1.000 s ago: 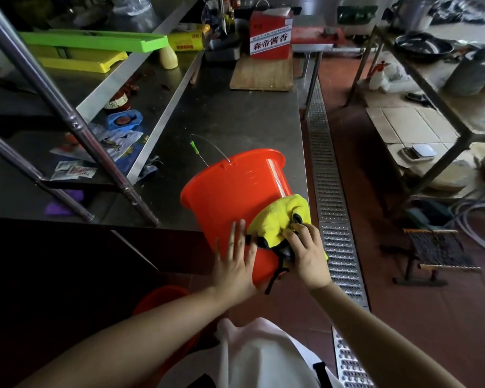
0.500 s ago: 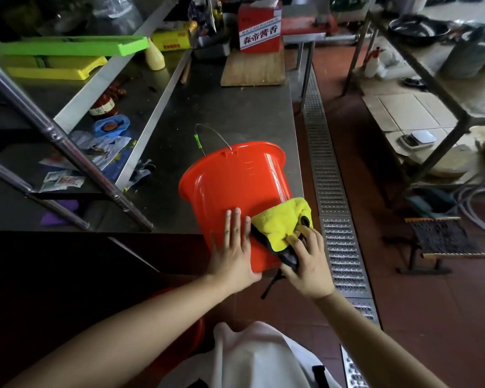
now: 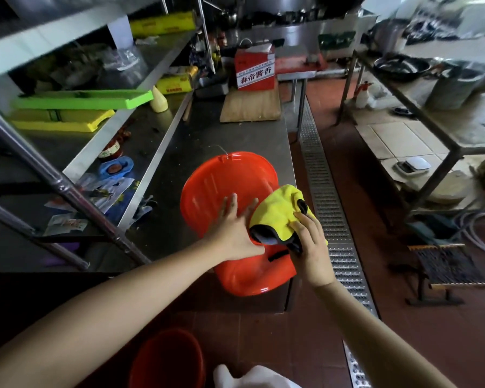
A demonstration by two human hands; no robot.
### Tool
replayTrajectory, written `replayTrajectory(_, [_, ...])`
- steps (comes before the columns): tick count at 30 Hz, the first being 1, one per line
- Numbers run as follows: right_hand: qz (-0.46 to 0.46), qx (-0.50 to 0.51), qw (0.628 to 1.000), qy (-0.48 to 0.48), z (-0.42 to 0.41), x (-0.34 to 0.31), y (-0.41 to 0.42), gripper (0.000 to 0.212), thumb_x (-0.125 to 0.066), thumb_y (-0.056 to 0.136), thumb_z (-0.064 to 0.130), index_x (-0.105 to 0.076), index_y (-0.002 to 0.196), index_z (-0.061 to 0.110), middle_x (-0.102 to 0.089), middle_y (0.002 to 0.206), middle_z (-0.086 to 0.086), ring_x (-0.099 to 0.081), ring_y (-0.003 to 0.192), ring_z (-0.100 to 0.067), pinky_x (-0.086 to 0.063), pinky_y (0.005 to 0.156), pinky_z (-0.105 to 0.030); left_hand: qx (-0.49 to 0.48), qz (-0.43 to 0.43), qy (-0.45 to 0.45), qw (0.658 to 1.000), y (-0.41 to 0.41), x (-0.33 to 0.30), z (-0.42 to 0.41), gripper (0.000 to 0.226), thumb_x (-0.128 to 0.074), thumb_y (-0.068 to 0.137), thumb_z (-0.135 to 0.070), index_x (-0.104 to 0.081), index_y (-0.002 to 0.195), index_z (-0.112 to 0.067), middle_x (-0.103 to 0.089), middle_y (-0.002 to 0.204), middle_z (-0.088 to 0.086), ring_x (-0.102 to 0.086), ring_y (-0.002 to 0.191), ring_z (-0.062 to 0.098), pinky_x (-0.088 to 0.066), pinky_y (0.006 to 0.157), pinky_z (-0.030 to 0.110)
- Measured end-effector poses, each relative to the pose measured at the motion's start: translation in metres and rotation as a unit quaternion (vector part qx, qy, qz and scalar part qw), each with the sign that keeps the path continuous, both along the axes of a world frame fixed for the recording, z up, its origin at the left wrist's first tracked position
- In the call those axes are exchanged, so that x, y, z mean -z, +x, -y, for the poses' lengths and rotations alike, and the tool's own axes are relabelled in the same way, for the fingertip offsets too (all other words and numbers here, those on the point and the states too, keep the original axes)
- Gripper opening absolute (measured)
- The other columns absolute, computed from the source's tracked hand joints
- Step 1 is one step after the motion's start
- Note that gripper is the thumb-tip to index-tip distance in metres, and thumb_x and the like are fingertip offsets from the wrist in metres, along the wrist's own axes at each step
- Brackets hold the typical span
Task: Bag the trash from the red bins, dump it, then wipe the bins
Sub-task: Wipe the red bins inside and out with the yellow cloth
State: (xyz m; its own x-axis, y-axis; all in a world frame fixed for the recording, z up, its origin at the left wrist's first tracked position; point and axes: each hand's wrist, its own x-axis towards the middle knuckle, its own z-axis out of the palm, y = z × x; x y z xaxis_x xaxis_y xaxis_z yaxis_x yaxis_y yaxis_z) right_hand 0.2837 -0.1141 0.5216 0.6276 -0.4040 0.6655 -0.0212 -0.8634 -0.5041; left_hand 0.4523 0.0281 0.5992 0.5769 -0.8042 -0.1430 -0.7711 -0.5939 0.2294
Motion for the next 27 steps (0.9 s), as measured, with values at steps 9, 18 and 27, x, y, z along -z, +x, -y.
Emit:
replayTrajectory(9, [-0.056, 0.069, 0.996, -0.032, 0.056, -0.088, 0.07, 0.06, -0.07, 0.078, -0.008, -0.06, 0.134, 0.01, -0.056, 0.135, -0.014, -0.048, 0.125, -0.039, -0.042, 0.108, -0.048, -0.083, -0.182, -0.068, 0.977, 0.111, -0.117, 0.053, 0.099, -0.07, 0.056, -0.068, -0.031, 0.146, -0.052, -0.062, 0.132, -0.001, -0.065, 0.101, 0.014, -0.054, 0.089, 0.031])
replayTrajectory(18, [-0.206, 0.04, 0.976, -0.048, 0.062, -0.142, 0.151, 0.056, -0.058, 0.087, 0.0, -0.056, 0.139, 0.019, -0.052, 0.142, -0.007, -0.039, 0.133, -0.036, -0.042, 0.104, -0.049, -0.179, -0.391, -0.148, 0.891, 0.182, -0.122, 0.045, 0.058, -0.075, 0.069, -0.053, -0.064, 0.124, -0.039, -0.075, 0.101, 0.005, -0.072, 0.092, 0.029, -0.057, 0.084, 0.045])
replayTrajectory(27, [-0.465, 0.015, 0.882, -0.08, 0.035, -0.07, 0.156, 0.074, -0.066, 0.084, 0.058, -0.039, 0.15, 0.039, -0.027, 0.159, 0.008, -0.02, 0.146, -0.028, -0.03, 0.113, -0.048, -0.294, -0.501, -0.225, 0.782, 0.136, 0.009, -0.002, 0.035, -0.058, 0.096, -0.042, -0.057, 0.13, -0.031, -0.057, 0.07, 0.002, -0.051, 0.055, 0.015, -0.044, 0.053, 0.025])
